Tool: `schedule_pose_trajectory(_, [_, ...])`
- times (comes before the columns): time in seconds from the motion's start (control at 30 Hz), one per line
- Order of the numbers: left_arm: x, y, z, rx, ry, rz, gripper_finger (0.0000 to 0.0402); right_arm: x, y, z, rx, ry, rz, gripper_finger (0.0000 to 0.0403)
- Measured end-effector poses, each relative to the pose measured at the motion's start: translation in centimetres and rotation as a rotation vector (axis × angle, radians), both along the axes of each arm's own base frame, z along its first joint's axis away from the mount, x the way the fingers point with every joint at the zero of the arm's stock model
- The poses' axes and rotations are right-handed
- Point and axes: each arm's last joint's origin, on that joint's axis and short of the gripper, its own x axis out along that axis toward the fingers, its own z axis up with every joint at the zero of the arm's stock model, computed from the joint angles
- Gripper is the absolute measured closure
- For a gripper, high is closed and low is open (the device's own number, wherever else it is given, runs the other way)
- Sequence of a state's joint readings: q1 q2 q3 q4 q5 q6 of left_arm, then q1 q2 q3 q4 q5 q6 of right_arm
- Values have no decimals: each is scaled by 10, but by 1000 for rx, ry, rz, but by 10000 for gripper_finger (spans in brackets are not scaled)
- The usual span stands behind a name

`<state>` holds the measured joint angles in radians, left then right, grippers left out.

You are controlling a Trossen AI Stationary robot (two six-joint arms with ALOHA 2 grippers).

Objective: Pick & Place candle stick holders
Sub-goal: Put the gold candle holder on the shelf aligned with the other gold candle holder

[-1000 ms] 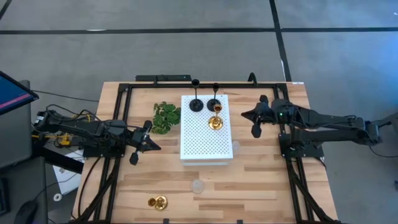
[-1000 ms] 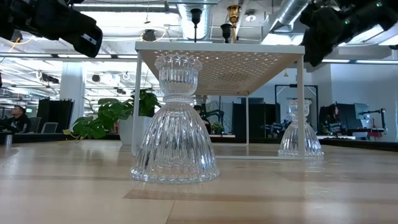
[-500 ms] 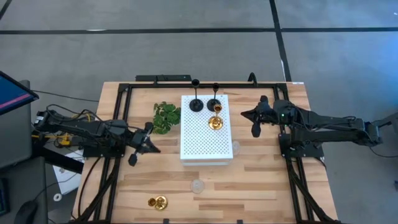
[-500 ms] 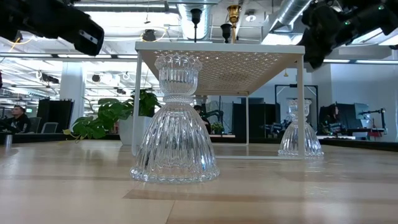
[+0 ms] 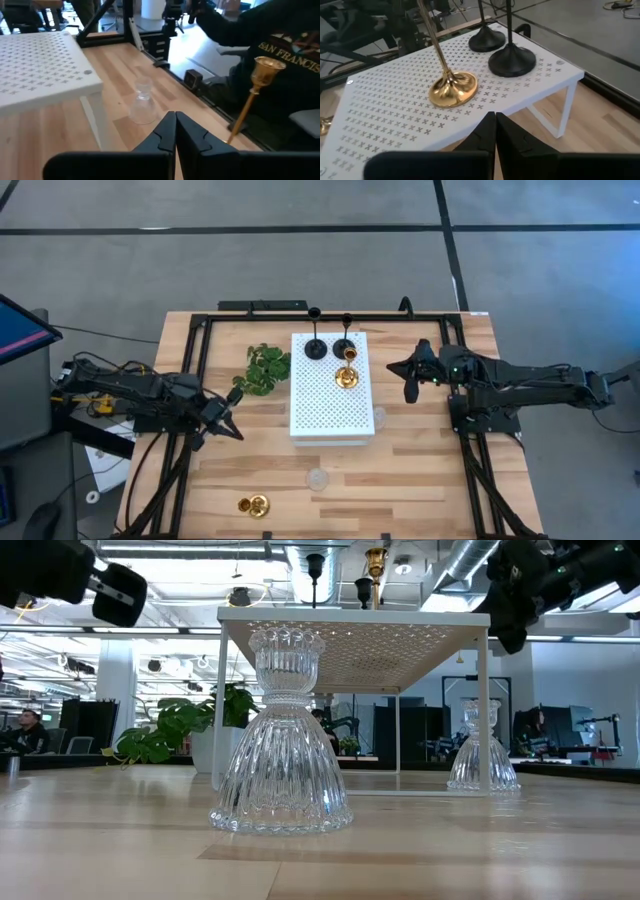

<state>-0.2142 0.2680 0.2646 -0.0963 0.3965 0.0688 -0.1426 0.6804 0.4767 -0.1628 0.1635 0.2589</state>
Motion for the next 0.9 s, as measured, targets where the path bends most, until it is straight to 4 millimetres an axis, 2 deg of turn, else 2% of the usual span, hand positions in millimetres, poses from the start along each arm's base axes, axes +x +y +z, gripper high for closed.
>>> schedule_pose_trajectory(0.3, [4,-28,-2,18,20,-117,398,2,6,-1,-13,10,0,403])
schedule_pose_trajectory(0.57, [6,-59,-34,121,-16,-86,398,3,6,-3,-39,34,11,403])
schedule_pose_trajectory(0.9, [2,-63,-54,105,-54,-128,397,4,6,-2,-37,27,10,403])
